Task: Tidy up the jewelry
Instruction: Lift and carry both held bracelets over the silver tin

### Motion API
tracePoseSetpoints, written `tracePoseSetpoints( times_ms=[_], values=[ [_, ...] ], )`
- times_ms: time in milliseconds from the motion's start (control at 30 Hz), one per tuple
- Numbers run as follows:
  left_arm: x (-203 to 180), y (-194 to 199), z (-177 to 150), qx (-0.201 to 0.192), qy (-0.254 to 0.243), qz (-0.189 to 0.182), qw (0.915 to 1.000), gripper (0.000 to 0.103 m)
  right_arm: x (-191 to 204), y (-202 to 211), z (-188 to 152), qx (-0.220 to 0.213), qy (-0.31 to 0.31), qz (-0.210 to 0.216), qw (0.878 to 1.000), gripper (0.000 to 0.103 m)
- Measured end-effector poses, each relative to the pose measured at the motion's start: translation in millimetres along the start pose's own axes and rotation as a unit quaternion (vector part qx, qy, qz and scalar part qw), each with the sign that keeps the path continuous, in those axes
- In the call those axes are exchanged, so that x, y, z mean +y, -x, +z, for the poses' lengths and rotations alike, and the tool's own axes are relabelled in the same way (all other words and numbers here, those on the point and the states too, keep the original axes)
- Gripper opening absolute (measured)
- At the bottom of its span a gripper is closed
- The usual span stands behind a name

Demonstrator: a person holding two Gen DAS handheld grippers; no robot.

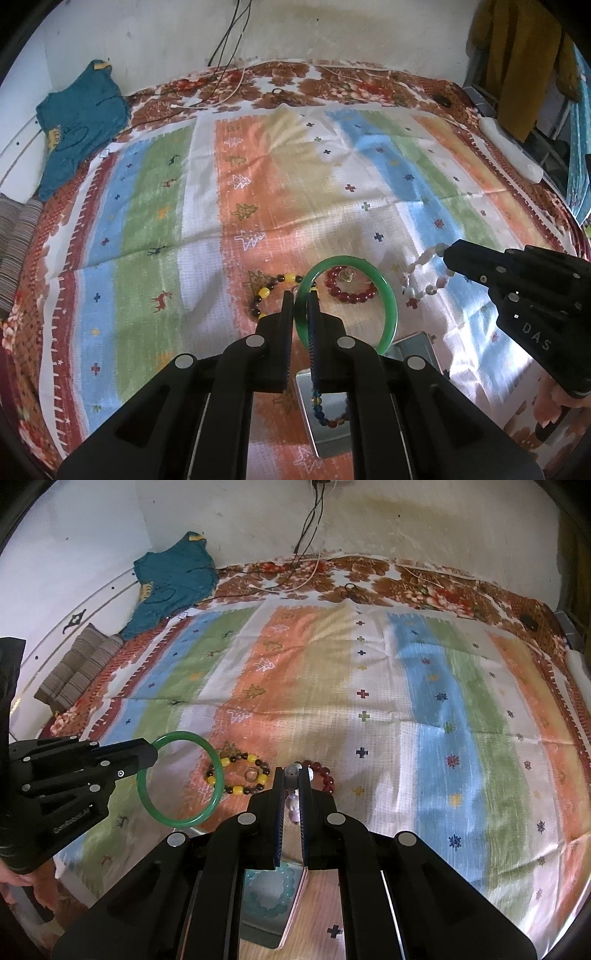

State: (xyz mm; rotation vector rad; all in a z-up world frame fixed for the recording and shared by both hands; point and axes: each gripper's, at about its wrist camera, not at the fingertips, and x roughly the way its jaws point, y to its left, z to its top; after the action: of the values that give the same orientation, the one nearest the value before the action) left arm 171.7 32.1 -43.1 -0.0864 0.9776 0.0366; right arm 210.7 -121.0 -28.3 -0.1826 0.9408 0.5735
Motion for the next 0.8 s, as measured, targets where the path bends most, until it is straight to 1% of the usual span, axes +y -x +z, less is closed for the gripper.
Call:
tracePoseSetpoints(
  times_ms=[433, 800],
  values=[
    [-3, 20, -17, -0.014, -0.004, -0.003, 0.9999, 0.007, 10, 23, -18, -0.014, 0.01, 0.01, 1.0, 0.008],
    [-10, 28, -28, -0.018, -0.011, -0.004, 0.9998, 0.007, 20, 31, -31, -0.012, 0.021, 0.016, 1.0, 0.008]
  ],
)
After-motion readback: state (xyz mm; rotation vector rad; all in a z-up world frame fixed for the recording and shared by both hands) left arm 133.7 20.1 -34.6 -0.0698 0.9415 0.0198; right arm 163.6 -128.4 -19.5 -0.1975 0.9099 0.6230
